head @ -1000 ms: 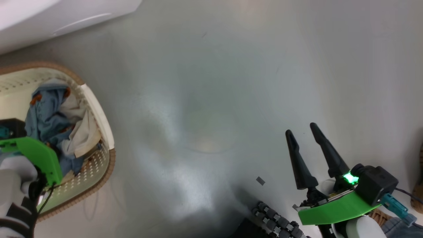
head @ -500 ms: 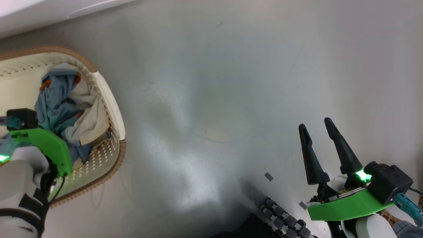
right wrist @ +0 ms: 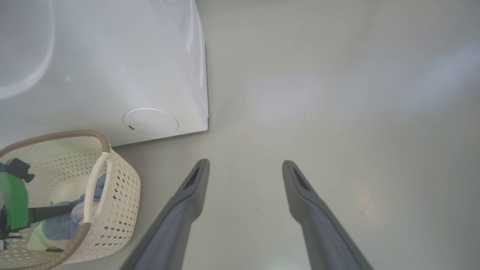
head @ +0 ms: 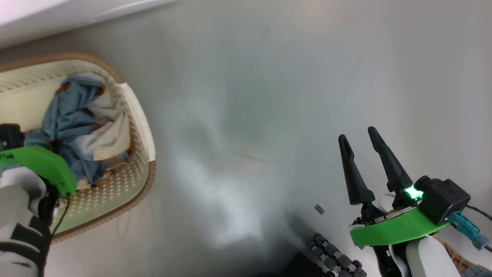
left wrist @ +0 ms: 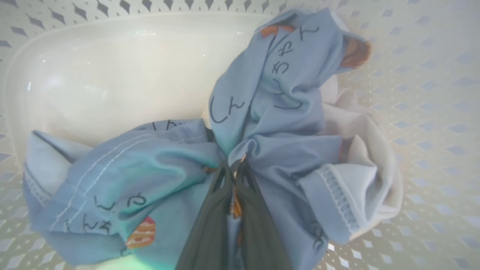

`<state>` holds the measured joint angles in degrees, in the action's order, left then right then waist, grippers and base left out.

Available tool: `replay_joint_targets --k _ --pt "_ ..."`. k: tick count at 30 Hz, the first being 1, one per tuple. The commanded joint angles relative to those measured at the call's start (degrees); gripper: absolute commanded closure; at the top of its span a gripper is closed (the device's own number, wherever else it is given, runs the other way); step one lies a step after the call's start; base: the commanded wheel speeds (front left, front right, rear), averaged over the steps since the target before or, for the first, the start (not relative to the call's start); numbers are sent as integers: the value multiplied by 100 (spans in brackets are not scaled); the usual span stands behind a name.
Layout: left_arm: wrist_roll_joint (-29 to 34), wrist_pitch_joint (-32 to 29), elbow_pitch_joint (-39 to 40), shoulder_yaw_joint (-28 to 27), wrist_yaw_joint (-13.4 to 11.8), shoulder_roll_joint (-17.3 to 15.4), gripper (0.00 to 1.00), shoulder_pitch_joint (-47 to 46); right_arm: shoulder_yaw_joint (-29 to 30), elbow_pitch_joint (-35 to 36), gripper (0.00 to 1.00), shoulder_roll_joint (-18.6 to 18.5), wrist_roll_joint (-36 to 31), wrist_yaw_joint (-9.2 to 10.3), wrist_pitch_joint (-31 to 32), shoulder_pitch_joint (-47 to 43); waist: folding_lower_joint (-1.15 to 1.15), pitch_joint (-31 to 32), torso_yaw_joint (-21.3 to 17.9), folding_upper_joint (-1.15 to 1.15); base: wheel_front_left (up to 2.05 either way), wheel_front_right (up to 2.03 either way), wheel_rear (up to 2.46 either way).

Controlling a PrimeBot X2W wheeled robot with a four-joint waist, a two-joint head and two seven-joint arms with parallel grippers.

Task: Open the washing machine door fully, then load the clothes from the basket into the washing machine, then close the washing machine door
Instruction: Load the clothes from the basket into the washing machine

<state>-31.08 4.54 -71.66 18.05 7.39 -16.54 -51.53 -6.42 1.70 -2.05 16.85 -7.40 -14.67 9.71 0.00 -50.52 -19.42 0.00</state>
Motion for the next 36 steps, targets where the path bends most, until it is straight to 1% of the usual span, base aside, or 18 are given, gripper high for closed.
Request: replay_joint_targets --k 1,6,12,21,27,31,36 --pt "-94 104 69 -119 8 -154 100 279 -67 44 0 -83 40 -9 -33 -99 0 231 198 0 0 0 0" --pt "-364 400 265 -88 9 -35 100 660 -12 -116 0 -83 -4 -9 -33 -44 0 643 471 0 0 0 0" --pt "-609 578 480 67 9 141 100 1071 46 -291 0 -83 -111 -9 -33 -48 0 1182 750 0 0 0 0" --pt "-903 870 775 169 9 351 100 1625 142 -496 0 -83 -164 -9 -33 -282 0 2003 992 0 0 0 0" --pt "-1000 1019 1069 84 9 383 100 2112 218 -607 0 -83 -242 -9 -33 -528 0 2578 1132 0 0 0 0" --pt "-942 1041 1551 -106 -38 365 100 2487 265 -623 0 -83 -350 -9 -33 -673 0 2936 1223 0 0 0 0" --pt "-686 1044 2552 -493 -276 404 100 3208 316 -664 0 -83 -442 -9 -33 -863 0 3365 1335 0 0 0 0"
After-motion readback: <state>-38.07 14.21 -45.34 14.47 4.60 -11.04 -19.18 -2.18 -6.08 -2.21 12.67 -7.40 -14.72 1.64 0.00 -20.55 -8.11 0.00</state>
